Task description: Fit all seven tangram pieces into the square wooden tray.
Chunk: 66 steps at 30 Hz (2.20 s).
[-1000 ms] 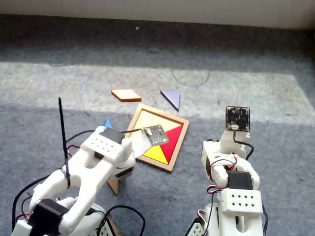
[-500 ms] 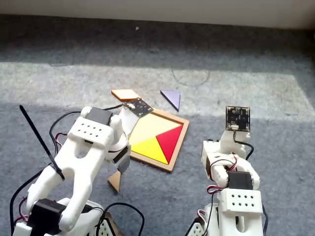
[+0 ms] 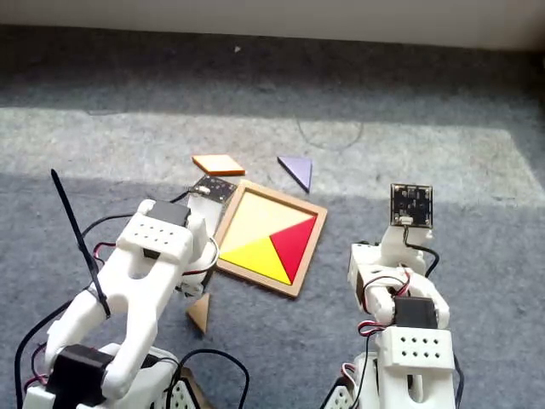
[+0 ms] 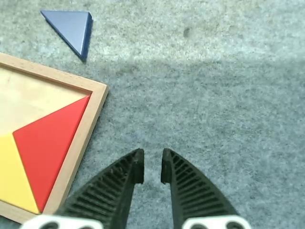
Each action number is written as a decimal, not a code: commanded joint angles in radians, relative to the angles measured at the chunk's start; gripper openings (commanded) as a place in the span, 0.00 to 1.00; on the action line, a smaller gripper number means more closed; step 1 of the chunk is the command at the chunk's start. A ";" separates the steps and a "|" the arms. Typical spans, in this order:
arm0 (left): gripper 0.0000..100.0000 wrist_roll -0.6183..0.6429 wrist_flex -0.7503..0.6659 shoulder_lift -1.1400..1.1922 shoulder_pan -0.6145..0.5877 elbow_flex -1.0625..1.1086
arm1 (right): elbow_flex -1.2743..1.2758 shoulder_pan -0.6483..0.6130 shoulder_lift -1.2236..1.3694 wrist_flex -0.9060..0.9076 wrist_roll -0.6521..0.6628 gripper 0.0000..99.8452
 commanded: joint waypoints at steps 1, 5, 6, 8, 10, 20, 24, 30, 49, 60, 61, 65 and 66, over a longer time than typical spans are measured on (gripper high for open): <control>0.06 0.012 -0.006 -0.007 0.005 -0.002 | -0.004 0.012 -0.015 -0.019 0.000 0.08; 0.03 0.012 0.063 -0.008 0.021 -0.036 | -0.004 0.012 -0.015 -0.019 0.000 0.08; 0.00 0.012 0.078 -0.008 0.024 -0.051 | -0.004 0.012 -0.015 -0.019 0.000 0.08; 0.01 0.012 0.135 -0.010 0.024 -0.074 | -0.004 0.012 -0.015 -0.019 0.000 0.08; 0.00 0.012 0.186 -0.033 0.025 -0.084 | -0.004 0.012 -0.015 -0.019 0.000 0.08; 0.01 0.167 0.075 -0.521 0.124 0.202 | -0.004 0.012 -0.015 -0.019 0.000 0.08; 0.13 0.184 0.068 -0.536 0.124 0.223 | -0.004 0.012 -0.015 -0.019 0.000 0.08; 0.32 0.242 0.029 -0.389 0.134 0.228 | -0.004 0.012 -0.015 -0.019 0.000 0.08; 0.21 0.325 -0.158 -0.099 0.090 0.245 | -0.004 0.012 -0.015 -0.019 0.000 0.08; 0.21 0.399 -0.284 -0.096 0.096 0.295 | -0.004 0.012 -0.015 -0.019 0.000 0.08; 0.21 0.400 -0.296 -0.096 0.096 0.306 | -0.004 0.012 -0.015 -0.019 0.000 0.08; 0.20 0.400 -0.301 -0.097 0.096 0.320 | -0.004 0.012 -0.015 -0.019 0.000 0.08; 0.19 0.400 -0.301 -0.097 0.096 0.320 | -0.004 0.012 -0.015 -0.019 0.000 0.08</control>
